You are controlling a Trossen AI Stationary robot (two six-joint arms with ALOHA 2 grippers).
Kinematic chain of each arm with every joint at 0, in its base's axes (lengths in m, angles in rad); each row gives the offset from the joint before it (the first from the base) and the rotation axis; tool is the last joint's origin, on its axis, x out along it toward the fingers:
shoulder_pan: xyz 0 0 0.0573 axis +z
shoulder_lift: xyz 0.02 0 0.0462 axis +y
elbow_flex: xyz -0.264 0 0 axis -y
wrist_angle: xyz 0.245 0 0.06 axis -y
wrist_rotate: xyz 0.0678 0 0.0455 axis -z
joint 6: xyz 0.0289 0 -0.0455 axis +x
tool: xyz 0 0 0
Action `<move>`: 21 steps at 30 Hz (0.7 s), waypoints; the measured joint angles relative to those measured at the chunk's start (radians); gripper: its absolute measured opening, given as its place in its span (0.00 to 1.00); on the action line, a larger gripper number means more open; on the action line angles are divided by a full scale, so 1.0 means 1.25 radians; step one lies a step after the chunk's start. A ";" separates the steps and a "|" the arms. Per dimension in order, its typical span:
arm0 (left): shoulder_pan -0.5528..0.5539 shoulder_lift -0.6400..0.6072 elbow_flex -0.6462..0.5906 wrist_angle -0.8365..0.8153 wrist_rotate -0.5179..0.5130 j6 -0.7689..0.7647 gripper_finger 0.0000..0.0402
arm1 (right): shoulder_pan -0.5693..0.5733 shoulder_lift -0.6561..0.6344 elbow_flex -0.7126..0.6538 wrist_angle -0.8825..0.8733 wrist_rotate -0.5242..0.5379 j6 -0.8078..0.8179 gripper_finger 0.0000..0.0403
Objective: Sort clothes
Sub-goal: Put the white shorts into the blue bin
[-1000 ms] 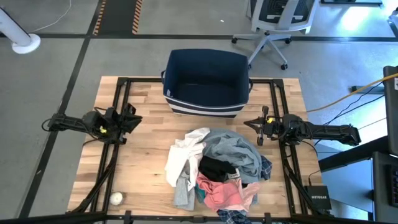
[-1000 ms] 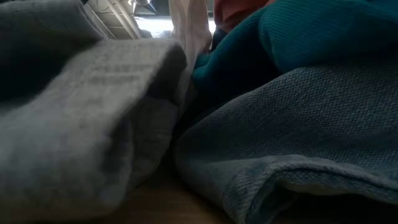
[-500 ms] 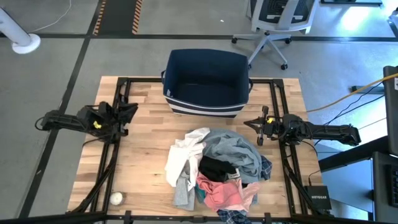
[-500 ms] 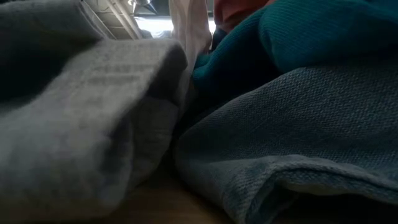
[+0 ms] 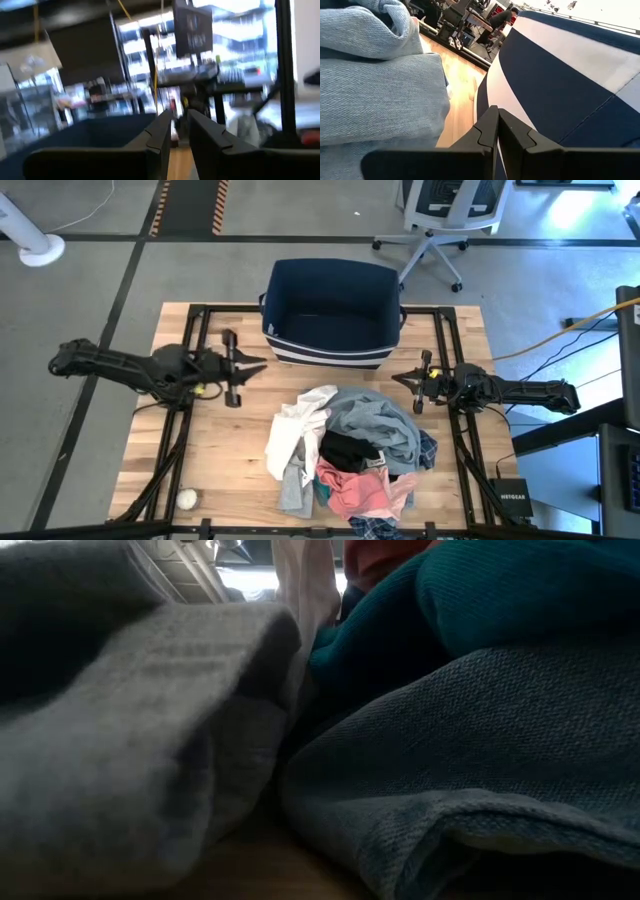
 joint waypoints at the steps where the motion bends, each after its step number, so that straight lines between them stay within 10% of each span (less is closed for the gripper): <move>1: 0.000 0.008 0.013 -0.018 0.000 -0.015 0.15 | 0.000 0.000 0.000 0.011 0.000 0.001 0.06; 12: -0.001 0.011 0.104 -0.279 0.000 -0.118 0.15 | 0.000 0.000 0.000 0.338 -0.098 0.416 0.06; 21: -0.001 0.010 0.104 -0.276 -0.003 -0.117 0.15 | 0.000 0.000 0.003 0.548 0.014 0.480 0.06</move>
